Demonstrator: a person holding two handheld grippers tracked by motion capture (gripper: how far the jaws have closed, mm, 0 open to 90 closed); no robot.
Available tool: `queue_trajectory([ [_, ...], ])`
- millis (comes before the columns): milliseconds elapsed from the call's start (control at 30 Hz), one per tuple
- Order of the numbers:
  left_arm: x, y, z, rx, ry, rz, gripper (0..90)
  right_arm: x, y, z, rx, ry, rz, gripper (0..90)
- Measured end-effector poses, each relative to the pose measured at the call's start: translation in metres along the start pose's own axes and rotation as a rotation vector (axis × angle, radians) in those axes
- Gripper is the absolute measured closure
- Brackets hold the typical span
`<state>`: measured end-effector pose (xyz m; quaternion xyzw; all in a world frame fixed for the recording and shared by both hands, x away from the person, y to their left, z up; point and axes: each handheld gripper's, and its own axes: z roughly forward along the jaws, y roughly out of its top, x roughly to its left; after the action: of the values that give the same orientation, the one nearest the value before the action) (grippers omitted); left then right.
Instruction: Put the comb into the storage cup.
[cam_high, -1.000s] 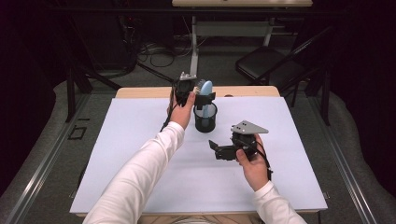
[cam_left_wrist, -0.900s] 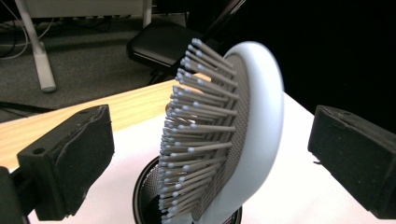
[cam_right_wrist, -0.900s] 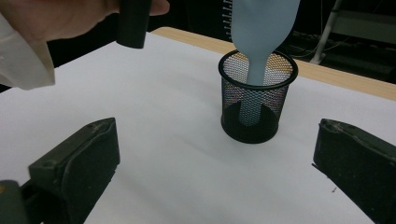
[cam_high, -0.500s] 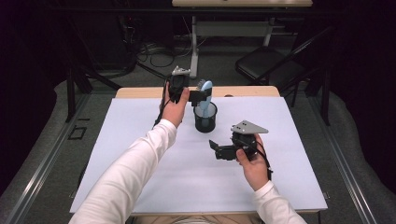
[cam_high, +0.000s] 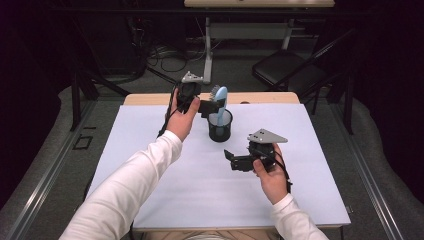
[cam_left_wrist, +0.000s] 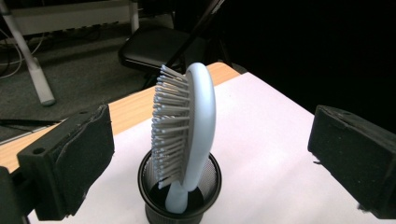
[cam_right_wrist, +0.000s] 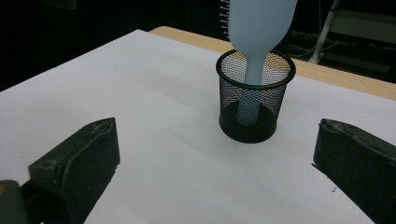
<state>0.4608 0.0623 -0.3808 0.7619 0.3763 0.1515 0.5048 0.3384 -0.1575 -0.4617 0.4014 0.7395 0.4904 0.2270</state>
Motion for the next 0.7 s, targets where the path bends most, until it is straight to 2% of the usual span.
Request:
queue_trajectory([
  [133, -0.001, -0.002, -0.006, 0.009, -0.009, 0.0, 0.2, 0.0, 0.0, 0.0, 0.0, -0.001, -0.001, 0.1],
  [200, -0.001, -0.003, -0.01, 0.018, -0.008, 0.015, 0.2, 0.0, 0.0, 0.0, 0.0, -0.002, 0.001, 0.1],
  [467, 0.001, -0.003, -0.028, 0.01, -0.018, 0.022, 0.2, 0.001, 0.001, 0.0, -0.001, -0.002, -0.001, 0.1],
  [700, 0.003, -0.015, -0.04, 0.029, -0.025, 0.024, 0.2, 0.006, 0.002, 0.001, 0.003, 0.003, -0.013, 0.1],
])
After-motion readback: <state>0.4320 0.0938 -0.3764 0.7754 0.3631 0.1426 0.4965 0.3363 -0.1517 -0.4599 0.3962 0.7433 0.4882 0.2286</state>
